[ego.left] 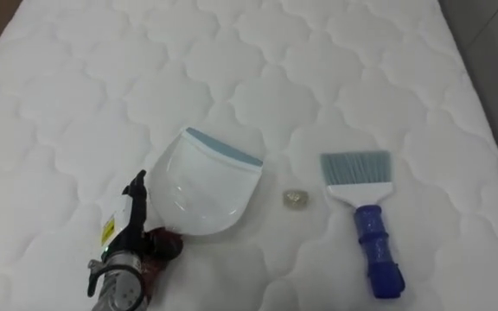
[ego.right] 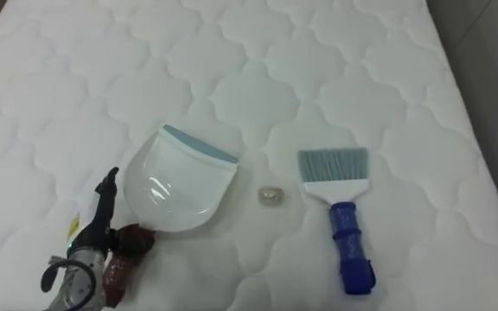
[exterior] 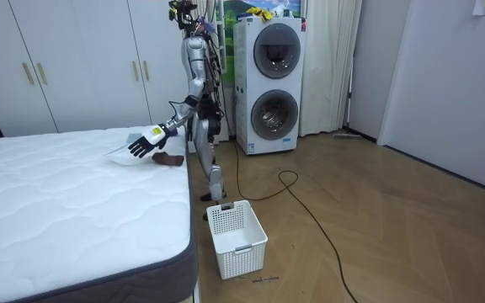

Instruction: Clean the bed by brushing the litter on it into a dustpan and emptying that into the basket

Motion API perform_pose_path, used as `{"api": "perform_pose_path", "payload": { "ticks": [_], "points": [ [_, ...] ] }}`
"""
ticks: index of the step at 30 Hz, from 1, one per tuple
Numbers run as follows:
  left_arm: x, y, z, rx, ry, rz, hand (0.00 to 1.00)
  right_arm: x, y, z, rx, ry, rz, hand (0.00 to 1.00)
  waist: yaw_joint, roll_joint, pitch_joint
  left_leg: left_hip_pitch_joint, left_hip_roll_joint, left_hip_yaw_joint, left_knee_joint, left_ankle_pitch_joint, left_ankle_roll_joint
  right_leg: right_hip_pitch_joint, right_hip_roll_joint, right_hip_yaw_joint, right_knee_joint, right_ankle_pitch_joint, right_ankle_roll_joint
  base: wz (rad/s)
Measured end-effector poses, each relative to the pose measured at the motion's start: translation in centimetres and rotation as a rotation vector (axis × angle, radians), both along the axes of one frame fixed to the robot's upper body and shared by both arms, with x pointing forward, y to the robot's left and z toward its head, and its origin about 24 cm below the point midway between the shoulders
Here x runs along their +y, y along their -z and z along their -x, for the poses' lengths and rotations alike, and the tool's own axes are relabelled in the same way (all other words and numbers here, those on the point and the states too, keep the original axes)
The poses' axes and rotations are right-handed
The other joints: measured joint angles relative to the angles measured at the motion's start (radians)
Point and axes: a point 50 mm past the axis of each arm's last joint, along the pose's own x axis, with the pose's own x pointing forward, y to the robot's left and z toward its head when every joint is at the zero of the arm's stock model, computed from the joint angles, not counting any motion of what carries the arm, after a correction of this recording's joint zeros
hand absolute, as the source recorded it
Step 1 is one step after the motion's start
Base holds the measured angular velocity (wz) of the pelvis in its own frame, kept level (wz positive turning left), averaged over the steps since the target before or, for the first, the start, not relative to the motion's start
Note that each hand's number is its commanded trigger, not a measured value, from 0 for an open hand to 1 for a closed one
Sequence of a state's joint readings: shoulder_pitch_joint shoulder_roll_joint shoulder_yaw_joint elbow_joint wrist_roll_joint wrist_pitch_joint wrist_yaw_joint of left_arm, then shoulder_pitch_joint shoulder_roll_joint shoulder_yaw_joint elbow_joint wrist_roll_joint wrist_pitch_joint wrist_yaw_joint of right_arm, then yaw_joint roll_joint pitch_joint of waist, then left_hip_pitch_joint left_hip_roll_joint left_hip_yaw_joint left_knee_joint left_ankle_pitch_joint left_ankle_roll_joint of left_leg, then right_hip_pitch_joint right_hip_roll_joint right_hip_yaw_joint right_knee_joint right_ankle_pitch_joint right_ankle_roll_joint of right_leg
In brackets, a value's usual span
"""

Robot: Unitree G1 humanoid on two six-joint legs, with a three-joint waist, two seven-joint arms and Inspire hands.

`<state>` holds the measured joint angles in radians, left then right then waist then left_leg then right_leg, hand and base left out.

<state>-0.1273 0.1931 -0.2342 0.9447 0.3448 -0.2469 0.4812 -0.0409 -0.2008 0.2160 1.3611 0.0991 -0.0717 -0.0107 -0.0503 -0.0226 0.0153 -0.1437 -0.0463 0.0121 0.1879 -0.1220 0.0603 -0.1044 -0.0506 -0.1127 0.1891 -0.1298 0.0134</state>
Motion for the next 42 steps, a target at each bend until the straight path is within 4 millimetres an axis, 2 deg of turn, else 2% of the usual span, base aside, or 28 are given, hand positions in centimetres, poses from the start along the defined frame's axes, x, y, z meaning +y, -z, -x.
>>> {"api": "perform_pose_path", "payload": {
  "ticks": [15,18,22,28,35,41,42],
  "points": [
    [0.7,1.7,2.0,0.104,-0.028,-0.028,0.0,-0.2,-0.1,-0.3,-0.002,-0.025,0.015,0.0,0.002,0.006,0.0015,-0.024,0.001,0.003,0.001,-0.001,0.0,-0.026,0.0,-0.007,0.005,0.0,0.0,0.0],
    [0.8,1.9,2.2,0.119,-0.032,-0.031,0.0,-0.2,-0.2,-0.5,-0.005,-0.029,0.018,0.0,0.003,0.005,0.0016,-0.04,0.001,0.002,0.004,0.0,0.0,-0.041,-0.002,-0.027,0.01,0.0,0.0,0.0],
    [0.8,2.1,2.4,0.138,-0.037,-0.034,0.0,-0.2,-0.2,-0.8,-0.012,-0.032,0.018,0.0,0.005,0.005,0.0018,-0.055,0.001,0.003,0.01,0.0,0.0,-0.056,-0.003,-0.03,0.016,0.0,-0.001,0.0],
    [0.8,3.2,3.6,0.229,-0.046,-0.033,0.0,0.0,-0.2,-0.9,-0.014,-0.042,0.026,0.0,0.004,0.004,0.0035,-0.064,0.003,0.006,0.01,0.0,0.0,-0.066,-0.003,-0.032,0.016,0.001,-0.002,0.0],
    [0.8,3.4,3.7,0.251,-0.046,-0.029,0.0,0.0,-0.3,-1.4,-0.024,-0.041,0.026,0.0,0.003,0.004,0.0049,-0.087,0.003,0.007,0.011,0.0,0.0,-0.089,-0.003,-0.034,0.015,0.002,-0.004,0.0],
    [0.4,3.3,3.2,0.25,-0.057,-0.015,0.0,0.0,-0.3,-1.6,-0.032,-0.027,0.031,0.0,0.003,0.005,0.012,-0.099,0.003,0.009,0.009,0.0,0.0,-0.101,-0.003,-0.035,0.014,0.002,-0.004,0.0],
    [0.3,3.2,3.0,0.246,-0.06,-0.01,0.59,0.0,-0.4,-1.7,-0.035,-0.027,0.031,0.0,0.003,0.005,0.0118,-0.106,0.004,0.009,0.011,0.0,0.0,-0.107,-0.003,-0.035,0.014,0.002,-0.004,0.0]
  ]
}}
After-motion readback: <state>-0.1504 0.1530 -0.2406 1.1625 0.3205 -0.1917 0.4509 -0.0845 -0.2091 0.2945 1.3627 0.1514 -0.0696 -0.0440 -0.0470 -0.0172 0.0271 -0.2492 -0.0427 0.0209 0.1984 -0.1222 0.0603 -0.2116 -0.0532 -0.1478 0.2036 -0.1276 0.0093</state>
